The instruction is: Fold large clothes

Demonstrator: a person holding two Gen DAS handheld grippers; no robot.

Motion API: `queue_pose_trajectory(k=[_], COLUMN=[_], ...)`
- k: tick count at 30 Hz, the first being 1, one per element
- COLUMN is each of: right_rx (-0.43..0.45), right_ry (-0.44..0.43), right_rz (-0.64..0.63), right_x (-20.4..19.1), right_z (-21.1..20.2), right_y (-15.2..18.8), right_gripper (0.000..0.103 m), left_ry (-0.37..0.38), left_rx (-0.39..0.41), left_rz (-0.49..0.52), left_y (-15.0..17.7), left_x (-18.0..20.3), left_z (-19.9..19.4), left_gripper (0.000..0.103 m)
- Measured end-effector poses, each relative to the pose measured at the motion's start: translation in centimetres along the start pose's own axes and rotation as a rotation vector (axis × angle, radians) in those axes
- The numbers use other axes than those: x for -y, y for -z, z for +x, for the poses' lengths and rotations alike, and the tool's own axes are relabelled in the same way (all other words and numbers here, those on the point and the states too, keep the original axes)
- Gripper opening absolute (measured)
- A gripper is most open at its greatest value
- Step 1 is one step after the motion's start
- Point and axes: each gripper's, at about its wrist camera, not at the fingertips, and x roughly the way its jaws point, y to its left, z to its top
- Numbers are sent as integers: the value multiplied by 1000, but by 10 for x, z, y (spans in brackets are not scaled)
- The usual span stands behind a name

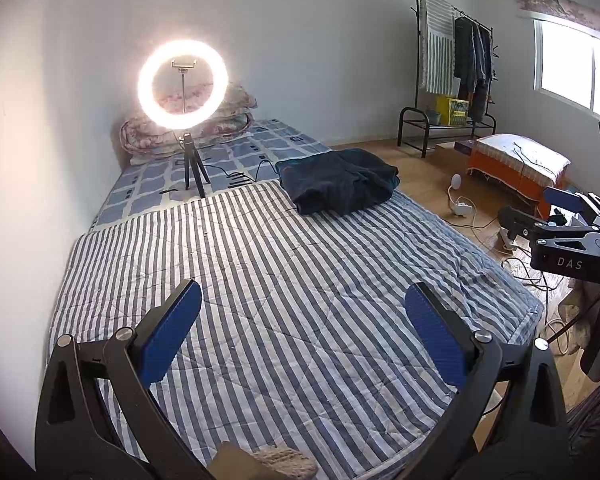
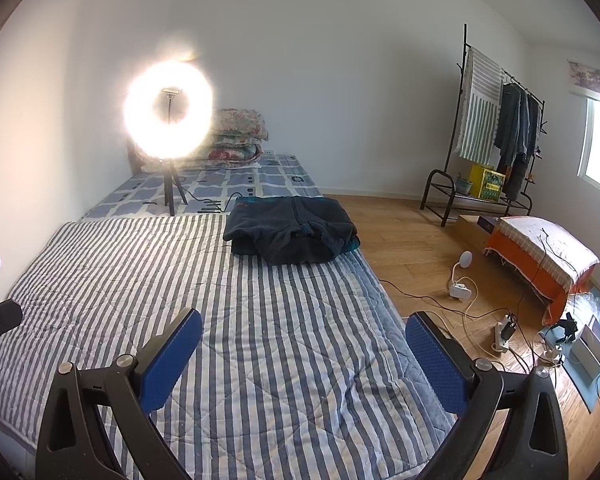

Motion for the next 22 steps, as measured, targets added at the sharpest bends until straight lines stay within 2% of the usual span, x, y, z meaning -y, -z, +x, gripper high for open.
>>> queue_pose_trajectory(k=[14, 22], right_rx=[-12, -20], right_ry=[-8, -15], right_rz=[-2, -13], right_x=[2, 0], right_z=[1, 3], right_y=[0, 0], right_gripper=[103, 103], left_ry=[-24, -49], left_rx=[8, 48], left_rz=[13, 21], left_y=[6, 7], left_x=[6, 8], left_z=[-2, -9], left_gripper=[103, 103])
